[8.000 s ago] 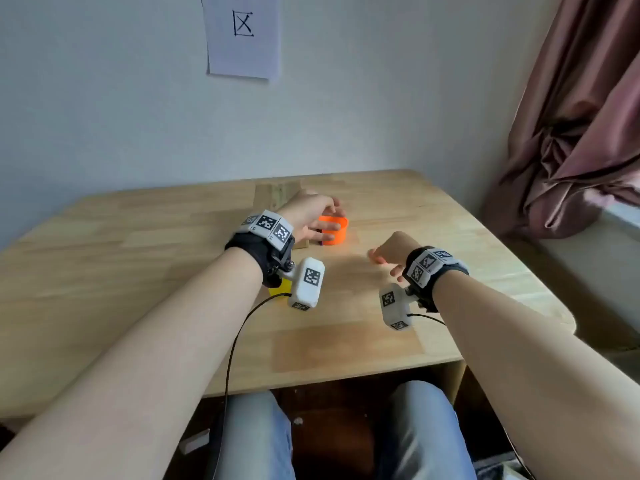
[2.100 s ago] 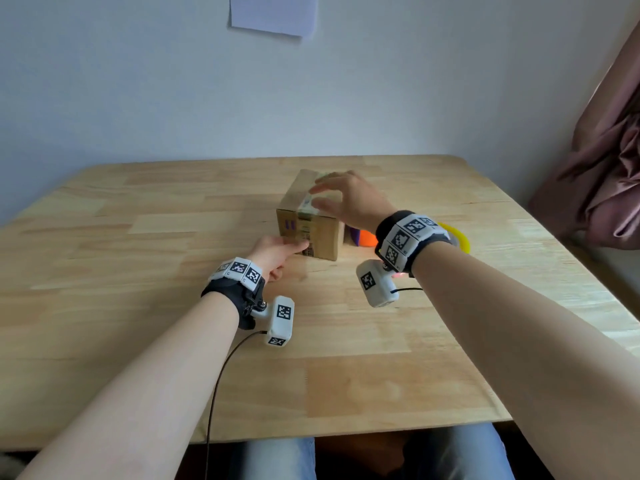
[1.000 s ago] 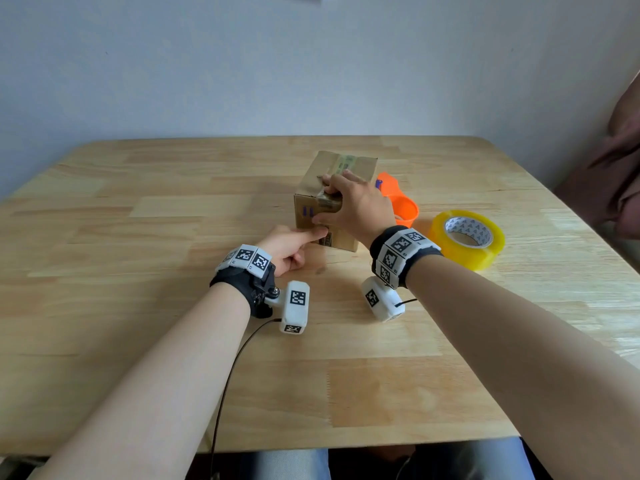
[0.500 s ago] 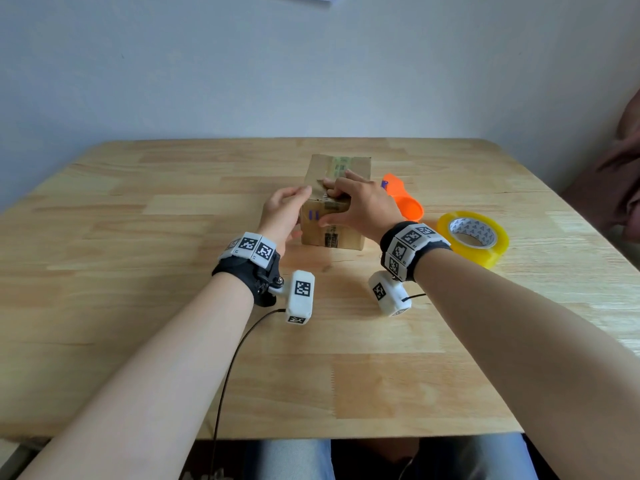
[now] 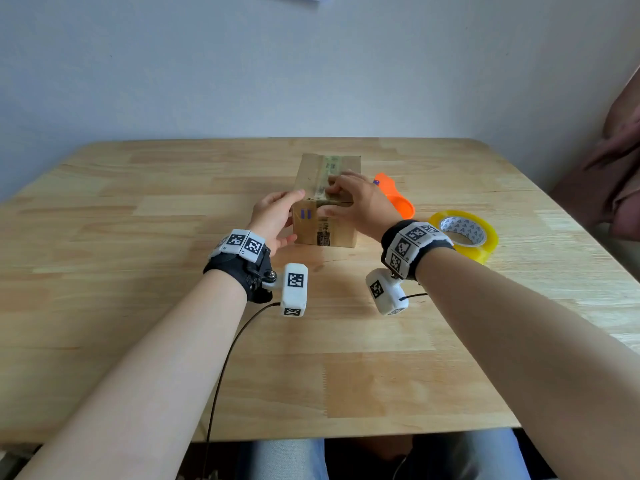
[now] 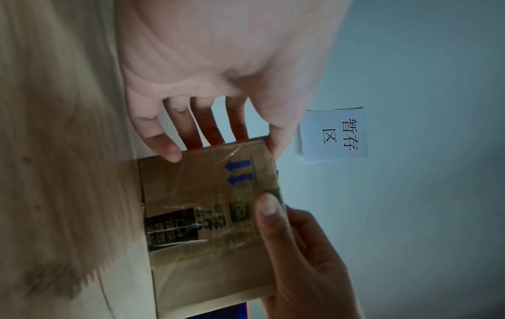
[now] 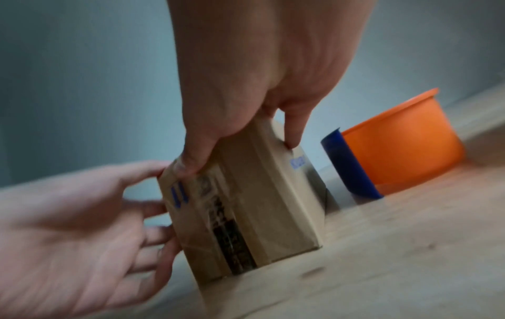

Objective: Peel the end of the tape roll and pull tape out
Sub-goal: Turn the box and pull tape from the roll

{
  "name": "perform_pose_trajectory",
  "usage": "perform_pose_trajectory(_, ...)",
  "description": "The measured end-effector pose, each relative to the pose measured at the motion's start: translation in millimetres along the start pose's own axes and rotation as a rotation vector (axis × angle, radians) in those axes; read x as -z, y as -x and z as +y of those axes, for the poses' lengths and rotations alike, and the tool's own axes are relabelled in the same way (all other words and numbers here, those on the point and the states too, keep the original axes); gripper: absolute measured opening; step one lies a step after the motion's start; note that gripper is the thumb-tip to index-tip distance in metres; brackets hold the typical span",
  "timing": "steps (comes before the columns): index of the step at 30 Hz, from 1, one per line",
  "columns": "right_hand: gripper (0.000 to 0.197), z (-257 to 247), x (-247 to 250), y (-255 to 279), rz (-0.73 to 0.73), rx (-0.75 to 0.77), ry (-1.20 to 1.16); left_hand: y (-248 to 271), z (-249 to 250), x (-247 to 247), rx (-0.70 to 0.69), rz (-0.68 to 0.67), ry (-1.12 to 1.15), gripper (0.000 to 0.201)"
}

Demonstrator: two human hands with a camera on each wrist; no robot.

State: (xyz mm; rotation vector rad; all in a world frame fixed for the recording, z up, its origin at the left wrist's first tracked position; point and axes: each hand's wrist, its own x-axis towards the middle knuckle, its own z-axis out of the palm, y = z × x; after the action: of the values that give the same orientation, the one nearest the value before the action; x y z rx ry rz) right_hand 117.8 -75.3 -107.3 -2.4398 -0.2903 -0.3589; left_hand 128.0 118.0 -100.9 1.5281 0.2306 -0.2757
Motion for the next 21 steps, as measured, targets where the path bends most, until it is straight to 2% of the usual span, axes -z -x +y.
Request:
perform_pose_trajectory(4, 0.074, 2, 3, 0, -0.020, -0.043, -0.052, -2, -2, 1, 0.001, -0.006, -0.003, 0.045)
perform_pose_trajectory(8, 0.091, 3, 4, 2, -0.105, 0.001, 0.104, -4, -2, 1, 0.007, -0.008, 0.004, 0.045)
perform_pose_trajectory(13, 0.090, -8, 1, 2, -0.087, -0.008, 0.229, -2, -2, 0, 0.014, -0.004, 0.013, 0.044)
perform_pose_trajectory(18, 0.067, -11, 4, -1, -0.045, -0.054, 0.127, 1, -2, 0, 0.012, -0.004, -0.004, 0.045)
perform_pose_trajectory(21, 0.077, -15, 3, -1, -0.088, -0.072, 0.210, 1, -1, 1, 0.013, -0.004, -0.015, 0.044)
